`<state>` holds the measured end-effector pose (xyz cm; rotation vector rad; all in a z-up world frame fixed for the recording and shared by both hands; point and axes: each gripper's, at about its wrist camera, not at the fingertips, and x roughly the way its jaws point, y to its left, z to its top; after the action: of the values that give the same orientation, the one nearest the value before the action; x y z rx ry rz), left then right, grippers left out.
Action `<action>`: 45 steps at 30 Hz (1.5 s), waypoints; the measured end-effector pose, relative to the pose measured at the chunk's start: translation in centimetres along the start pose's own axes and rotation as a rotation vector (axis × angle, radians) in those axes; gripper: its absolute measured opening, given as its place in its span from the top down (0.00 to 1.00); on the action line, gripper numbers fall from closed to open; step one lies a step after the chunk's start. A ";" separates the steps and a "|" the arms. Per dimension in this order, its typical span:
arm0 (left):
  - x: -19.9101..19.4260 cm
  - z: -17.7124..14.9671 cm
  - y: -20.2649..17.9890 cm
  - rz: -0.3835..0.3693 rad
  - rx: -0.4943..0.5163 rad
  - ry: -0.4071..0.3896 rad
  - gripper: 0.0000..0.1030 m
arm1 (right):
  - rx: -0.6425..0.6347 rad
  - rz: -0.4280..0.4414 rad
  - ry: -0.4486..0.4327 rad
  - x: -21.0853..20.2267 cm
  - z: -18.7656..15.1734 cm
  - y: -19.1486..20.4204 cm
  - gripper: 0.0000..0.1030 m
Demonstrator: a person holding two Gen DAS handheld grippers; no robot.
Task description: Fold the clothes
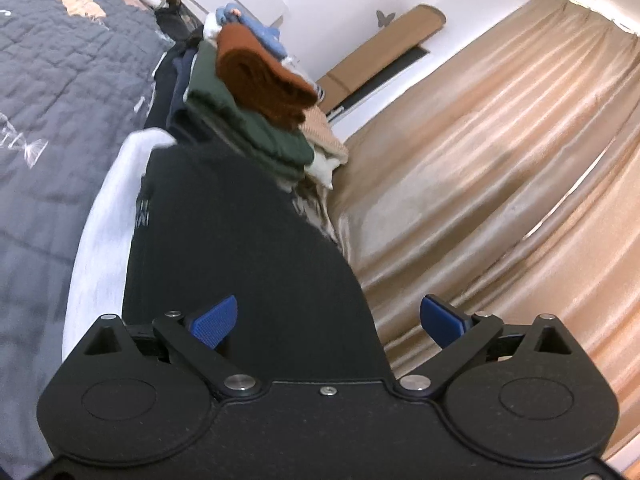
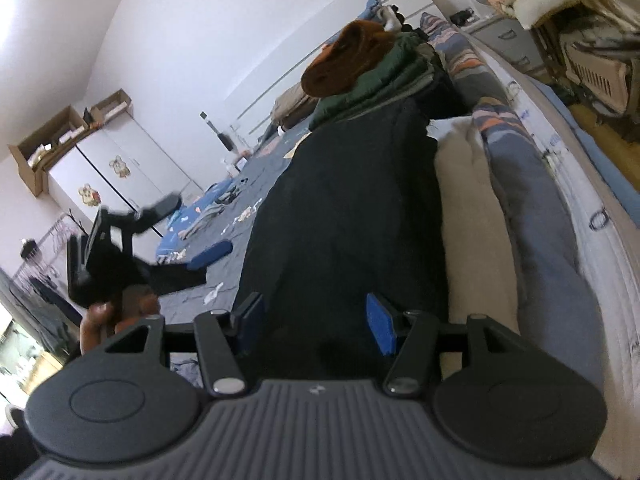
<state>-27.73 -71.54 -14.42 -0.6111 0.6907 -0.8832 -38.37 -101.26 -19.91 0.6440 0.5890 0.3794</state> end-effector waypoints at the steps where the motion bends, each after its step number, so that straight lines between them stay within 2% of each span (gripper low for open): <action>1: -0.3 -0.4 -0.3 0.002 0.014 0.005 0.05 | 0.005 -0.006 0.002 -0.3 -0.1 -0.2 0.46; 5: -1.2 -1.7 -1.2 0.006 0.044 0.017 0.03 | 0.022 -0.031 0.000 -1.2 -0.9 -0.6 0.47; 13: -1.9 -3.3 -2.0 0.061 0.066 0.033 0.03 | 0.019 -0.068 -0.020 -2.0 -2.8 0.4 0.47; 22: -2.1 -5.7 -3.5 0.098 0.136 0.070 0.03 | 0.050 -0.073 -0.012 -1.2 -3.0 -0.9 0.47; 27: -2.4 -6.7 -4.1 0.142 0.164 0.086 0.01 | 0.037 -0.091 -0.041 -1.5 -3.4 -0.1 0.47; 34: -2.8 -7.8 -5.6 0.291 0.270 0.087 0.01 | -0.080 -0.227 -0.078 -1.4 -4.5 3.5 0.45; 38: -3.0 -7.9 -6.4 0.337 0.333 0.094 0.00 | -0.147 -0.305 -0.099 -1.3 -5.2 5.5 0.44; 43: -2.7 -7.9 -7.3 0.440 0.400 0.104 0.00 | -0.147 -0.382 -0.103 -1.1 -5.7 7.1 0.42; 45: -2.6 -7.8 -7.4 0.448 0.394 0.110 0.00 | -0.139 -0.409 -0.099 -1.0 -5.9 7.6 0.41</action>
<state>-38.28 -74.50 -13.23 -0.0473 0.6928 -0.6102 -43.87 -93.48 -18.33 0.3930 0.5786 0.0042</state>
